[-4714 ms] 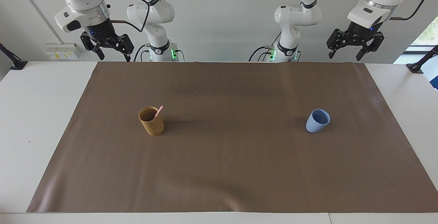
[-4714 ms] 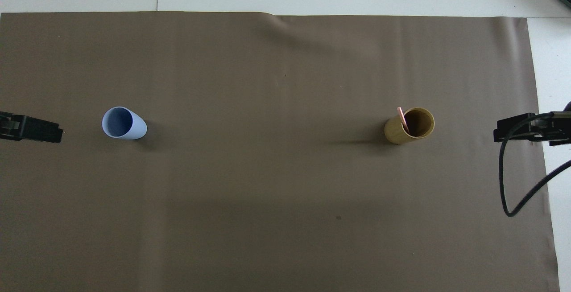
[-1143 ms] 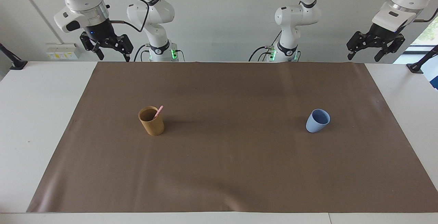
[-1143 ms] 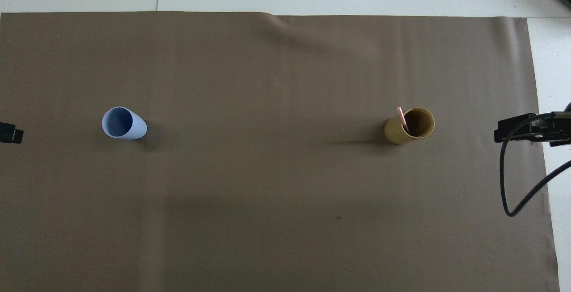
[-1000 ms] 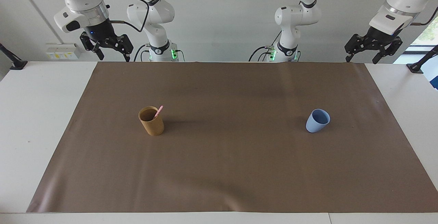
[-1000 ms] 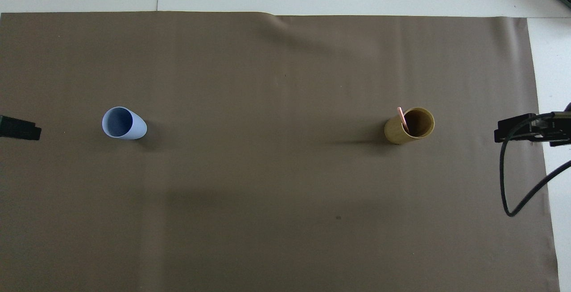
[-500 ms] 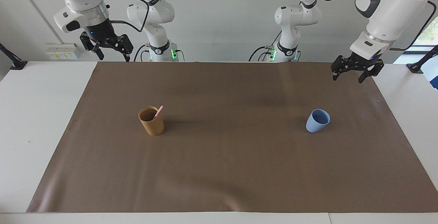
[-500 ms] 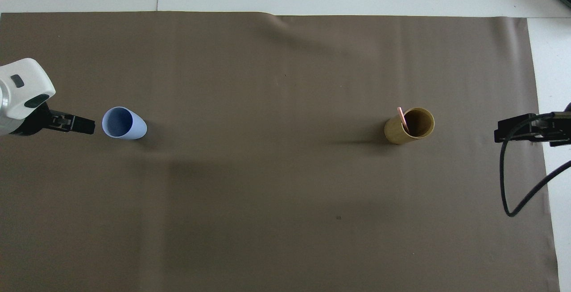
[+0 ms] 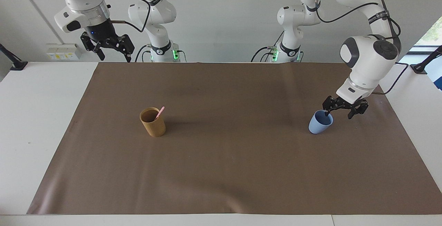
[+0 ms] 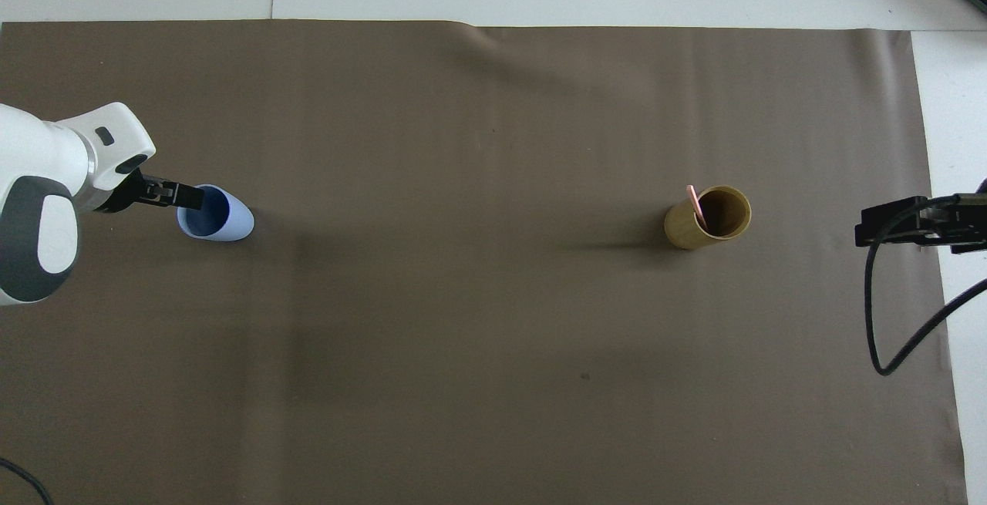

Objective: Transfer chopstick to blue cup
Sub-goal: 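Reach the left gripper to the light-blue cup and grasp its rim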

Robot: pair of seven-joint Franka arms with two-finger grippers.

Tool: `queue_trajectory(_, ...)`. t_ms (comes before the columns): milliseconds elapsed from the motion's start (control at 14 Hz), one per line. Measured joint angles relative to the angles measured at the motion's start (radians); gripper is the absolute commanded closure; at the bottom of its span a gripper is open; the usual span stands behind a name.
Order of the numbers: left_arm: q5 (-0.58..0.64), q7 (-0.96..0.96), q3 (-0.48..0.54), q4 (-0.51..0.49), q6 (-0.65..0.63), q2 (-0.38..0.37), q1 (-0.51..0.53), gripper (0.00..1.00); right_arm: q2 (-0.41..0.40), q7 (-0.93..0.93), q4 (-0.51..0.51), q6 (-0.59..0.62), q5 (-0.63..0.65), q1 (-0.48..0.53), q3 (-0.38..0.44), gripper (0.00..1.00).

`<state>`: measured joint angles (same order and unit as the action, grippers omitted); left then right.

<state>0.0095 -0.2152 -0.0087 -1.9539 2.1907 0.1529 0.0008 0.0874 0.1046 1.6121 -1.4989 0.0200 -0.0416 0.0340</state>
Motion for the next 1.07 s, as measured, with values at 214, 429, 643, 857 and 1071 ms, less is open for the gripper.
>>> queue_trajectory(214, 0.000, -0.001, 0.001, -0.003, 0.049, 0.034, 0.010, 0.00, 0.000, 0.000, 0.001, 0.000, 0.000, 0.000, 0.000, 0.00)
queue_trajectory(429, 0.000, 0.016, 0.001, -0.035, 0.062, 0.037, 0.012, 0.24, 0.000, 0.000, 0.001, 0.000, 0.000, 0.000, 0.000, 0.00)
queue_trajectory(643, -0.003, 0.084, 0.000, -0.058, 0.074, 0.033, 0.012, 0.87, 0.001, 0.000, 0.001, 0.000, 0.000, 0.000, 0.000, 0.00)
queue_trajectory(857, -0.003, 0.188, -0.005, -0.064, 0.073, 0.030, 0.006, 1.00, 0.001, 0.000, 0.001, 0.000, 0.000, 0.000, 0.000, 0.00)
queue_trajectory(1071, -0.005, 0.233, -0.015, -0.061, 0.054, 0.022, 0.002, 1.00, 0.001, 0.000, 0.002, 0.000, 0.000, 0.000, 0.000, 0.00)
